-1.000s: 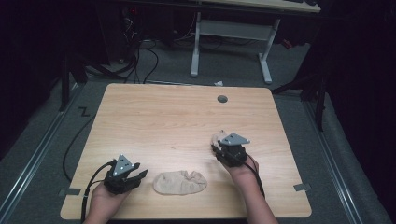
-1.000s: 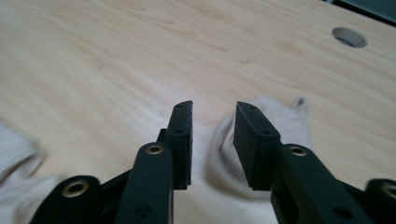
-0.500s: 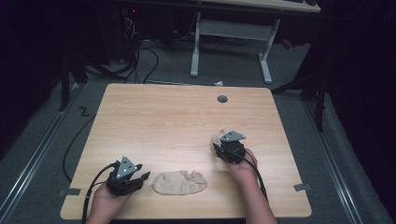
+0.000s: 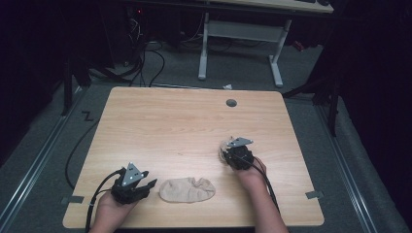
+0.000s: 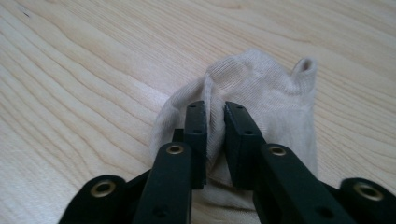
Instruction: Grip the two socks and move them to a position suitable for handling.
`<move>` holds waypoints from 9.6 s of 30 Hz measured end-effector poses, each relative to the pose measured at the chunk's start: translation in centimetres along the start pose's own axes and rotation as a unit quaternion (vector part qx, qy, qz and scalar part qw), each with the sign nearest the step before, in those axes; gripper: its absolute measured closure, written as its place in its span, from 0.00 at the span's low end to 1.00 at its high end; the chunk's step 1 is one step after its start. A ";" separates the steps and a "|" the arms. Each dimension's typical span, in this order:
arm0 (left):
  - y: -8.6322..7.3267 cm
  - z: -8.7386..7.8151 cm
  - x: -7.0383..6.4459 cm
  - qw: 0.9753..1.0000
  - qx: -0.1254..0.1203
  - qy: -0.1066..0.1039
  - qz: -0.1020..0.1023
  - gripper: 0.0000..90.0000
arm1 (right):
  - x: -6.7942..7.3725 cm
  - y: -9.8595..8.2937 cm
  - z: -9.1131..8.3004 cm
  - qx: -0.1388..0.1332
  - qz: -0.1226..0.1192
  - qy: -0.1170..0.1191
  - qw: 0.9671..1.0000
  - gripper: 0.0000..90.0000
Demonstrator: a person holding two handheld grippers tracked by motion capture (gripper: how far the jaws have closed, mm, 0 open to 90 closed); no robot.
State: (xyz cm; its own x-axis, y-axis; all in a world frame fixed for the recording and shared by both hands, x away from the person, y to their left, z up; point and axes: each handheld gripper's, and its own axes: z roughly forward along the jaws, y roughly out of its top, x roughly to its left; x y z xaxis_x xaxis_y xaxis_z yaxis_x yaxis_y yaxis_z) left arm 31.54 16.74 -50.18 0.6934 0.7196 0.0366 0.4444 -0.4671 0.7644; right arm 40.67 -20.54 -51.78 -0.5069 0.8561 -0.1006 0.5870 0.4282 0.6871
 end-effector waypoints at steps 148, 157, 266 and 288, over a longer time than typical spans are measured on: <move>6.6 12.0 2.9 0.996 0.025 0.039 -0.077 0.82 | 3.6 0.2 -0.2 -0.028 0.022 0.087 0.996 0.70; 6.3 11.9 2.8 0.995 0.023 0.039 -0.083 0.91 | 3.9 0.0 0.7 -0.014 0.026 0.087 0.996 0.73; -0.2 2.5 -4.0 0.998 0.054 -0.021 0.007 0.91 | 9.4 -4.1 -5.1 -0.015 -0.089 0.102 0.991 0.95; 0.7 0.9 -1.9 1.000 0.003 -0.009 -0.027 0.61 | 7.8 -3.5 -6.4 -0.080 -0.043 0.098 0.991 0.78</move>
State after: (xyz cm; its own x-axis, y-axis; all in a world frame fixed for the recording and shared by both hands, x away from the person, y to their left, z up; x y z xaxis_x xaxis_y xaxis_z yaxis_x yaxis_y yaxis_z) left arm 31.04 14.60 -50.35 0.6784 0.7345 -0.0169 0.4850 -0.4304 0.7613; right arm 30.64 -17.22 -50.41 -0.6728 0.7392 -0.0315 0.4371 0.4315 0.7891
